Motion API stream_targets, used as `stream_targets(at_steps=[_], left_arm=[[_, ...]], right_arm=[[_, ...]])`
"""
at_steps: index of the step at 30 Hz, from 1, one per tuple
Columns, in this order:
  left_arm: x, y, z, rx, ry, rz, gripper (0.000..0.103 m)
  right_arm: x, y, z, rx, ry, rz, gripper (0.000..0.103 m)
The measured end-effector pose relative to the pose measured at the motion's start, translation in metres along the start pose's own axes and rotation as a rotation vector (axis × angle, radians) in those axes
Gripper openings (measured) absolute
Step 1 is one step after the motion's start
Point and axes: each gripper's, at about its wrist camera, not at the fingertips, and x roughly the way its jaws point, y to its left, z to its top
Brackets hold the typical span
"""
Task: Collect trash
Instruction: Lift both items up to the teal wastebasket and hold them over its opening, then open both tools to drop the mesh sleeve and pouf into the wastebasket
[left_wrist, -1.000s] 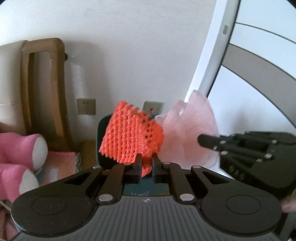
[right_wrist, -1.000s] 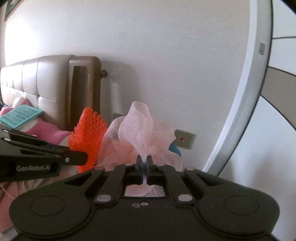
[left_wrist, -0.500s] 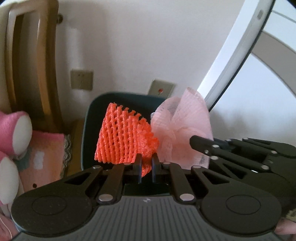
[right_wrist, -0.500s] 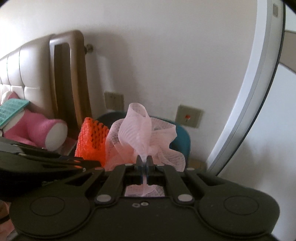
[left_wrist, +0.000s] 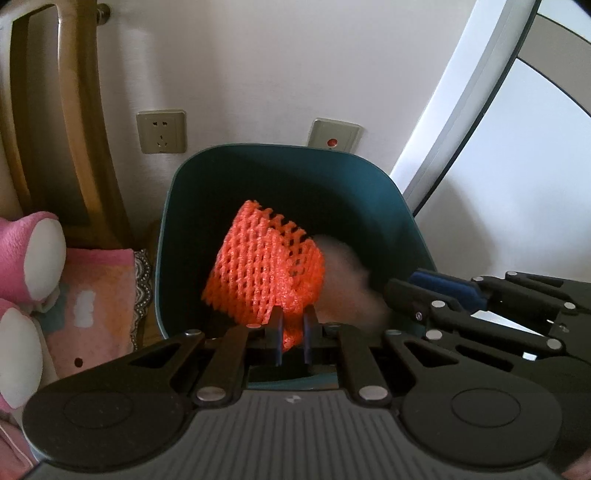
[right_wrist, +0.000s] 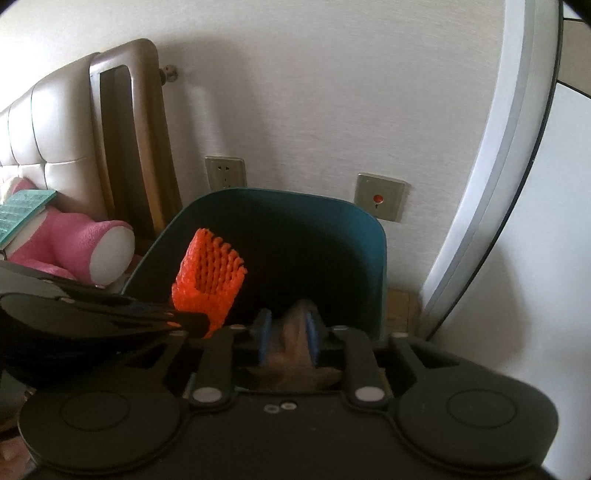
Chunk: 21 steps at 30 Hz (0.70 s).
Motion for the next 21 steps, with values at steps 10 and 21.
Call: stream_targets(at_steps=[10,21], left_arm=[[-0.009,-0.002,-0.002,0.005,-0.023,0.013,0.020],[-0.046,0.001,-0.014,-0.009,-0.114,-0.005,0.075]], right_arm=[[-0.016,-0.008,-0.007,0.011,-0.032,-0.025,0.045],[-0.048,-0.019,-0.020,0.090,-0.088,-0.039,0.056]])
